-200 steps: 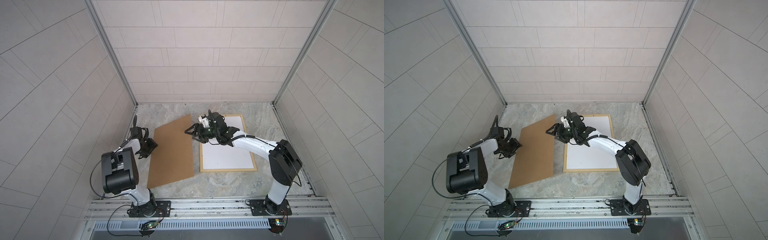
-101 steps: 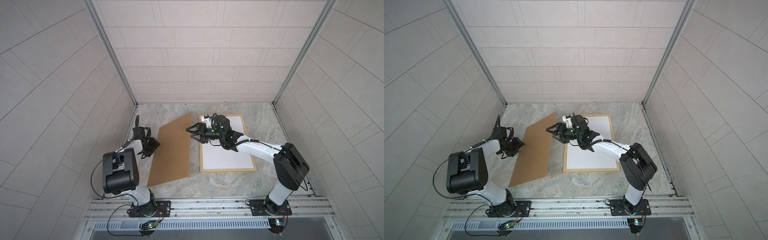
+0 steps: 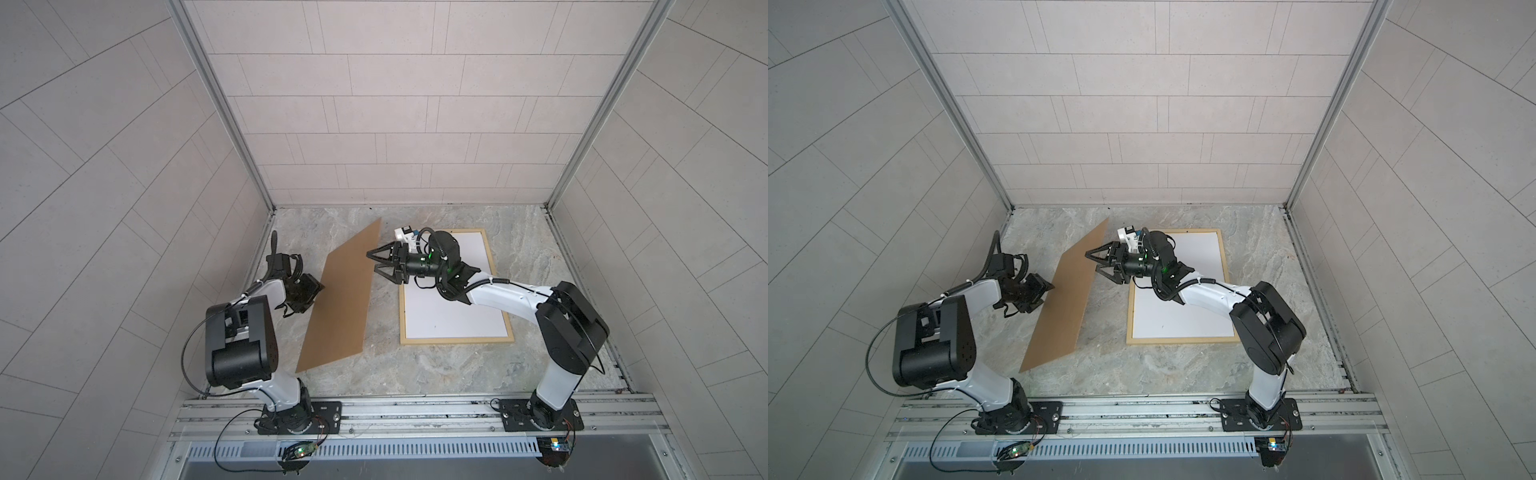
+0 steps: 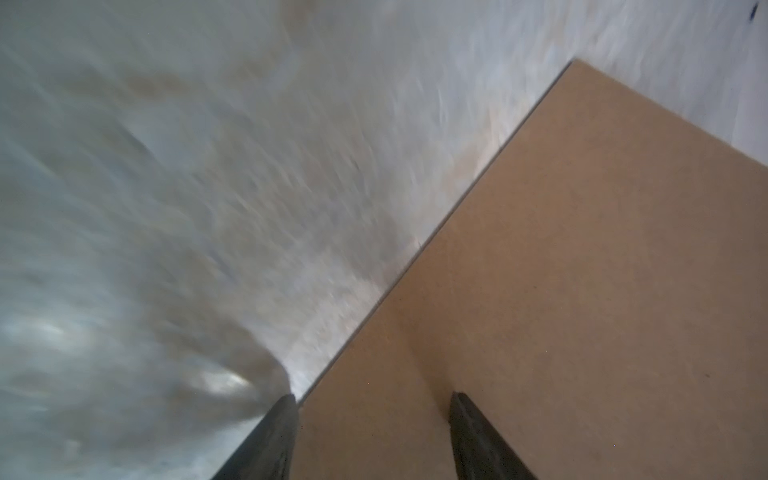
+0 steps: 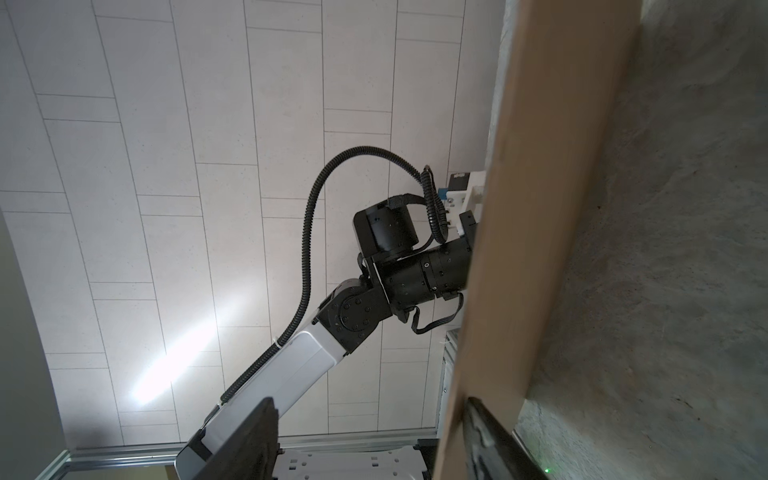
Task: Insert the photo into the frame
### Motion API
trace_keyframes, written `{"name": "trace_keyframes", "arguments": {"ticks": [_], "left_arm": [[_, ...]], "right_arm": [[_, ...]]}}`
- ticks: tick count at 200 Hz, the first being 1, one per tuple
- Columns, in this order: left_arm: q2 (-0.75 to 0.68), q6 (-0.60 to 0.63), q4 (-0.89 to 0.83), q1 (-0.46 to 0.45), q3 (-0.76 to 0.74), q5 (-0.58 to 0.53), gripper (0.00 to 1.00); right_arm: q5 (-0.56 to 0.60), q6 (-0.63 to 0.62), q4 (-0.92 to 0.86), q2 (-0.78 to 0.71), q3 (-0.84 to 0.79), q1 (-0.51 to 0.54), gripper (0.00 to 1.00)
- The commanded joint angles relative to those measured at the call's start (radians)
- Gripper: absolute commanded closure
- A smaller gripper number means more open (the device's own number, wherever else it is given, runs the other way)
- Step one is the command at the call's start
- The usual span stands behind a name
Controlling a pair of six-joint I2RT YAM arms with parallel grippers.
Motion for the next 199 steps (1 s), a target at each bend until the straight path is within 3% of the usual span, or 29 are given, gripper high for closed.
{"name": "trace_keyframes", "arguments": {"ticks": [1,27,58,84,99,124,150,161,199], "left_arm": [[0.025,0.025,-0.152,-0.039,-0.033,0.12,0.38],[0.021,0.032,-0.162,-0.039,-0.029,0.124,0.38],[0.004,0.045,-0.181,-0.039,-0.028,0.102,0.38],[-0.003,0.041,-0.184,-0.038,-0.016,0.092,0.38],[0.001,0.039,-0.186,-0.039,-0.004,0.095,0.39],[0.009,0.04,-0.187,-0.039,0.012,0.087,0.39],[0.019,0.045,-0.187,-0.039,0.024,0.082,0.39],[0.024,0.05,-0.189,-0.039,0.034,0.091,0.39],[-0.004,0.148,-0.265,-0.03,0.111,0.114,0.39]], "right_arm": [[-0.026,0.161,0.14,0.076,-0.006,0.021,0.3],[-0.031,0.124,0.102,0.084,0.012,0.021,0.31],[-0.026,-0.147,-0.296,0.005,0.082,0.018,0.35],[0.015,-0.391,-0.645,-0.037,0.174,0.018,0.43],[0.016,-0.444,-0.731,-0.033,0.202,0.016,0.57],[0.022,-0.503,-0.822,-0.026,0.227,0.017,0.8],[0.037,-0.578,-0.921,-0.027,0.253,0.015,0.9],[0.036,-0.595,-0.928,-0.029,0.254,0.011,1.0],[-0.029,-0.664,-0.911,-0.049,0.245,-0.026,1.0]]}}
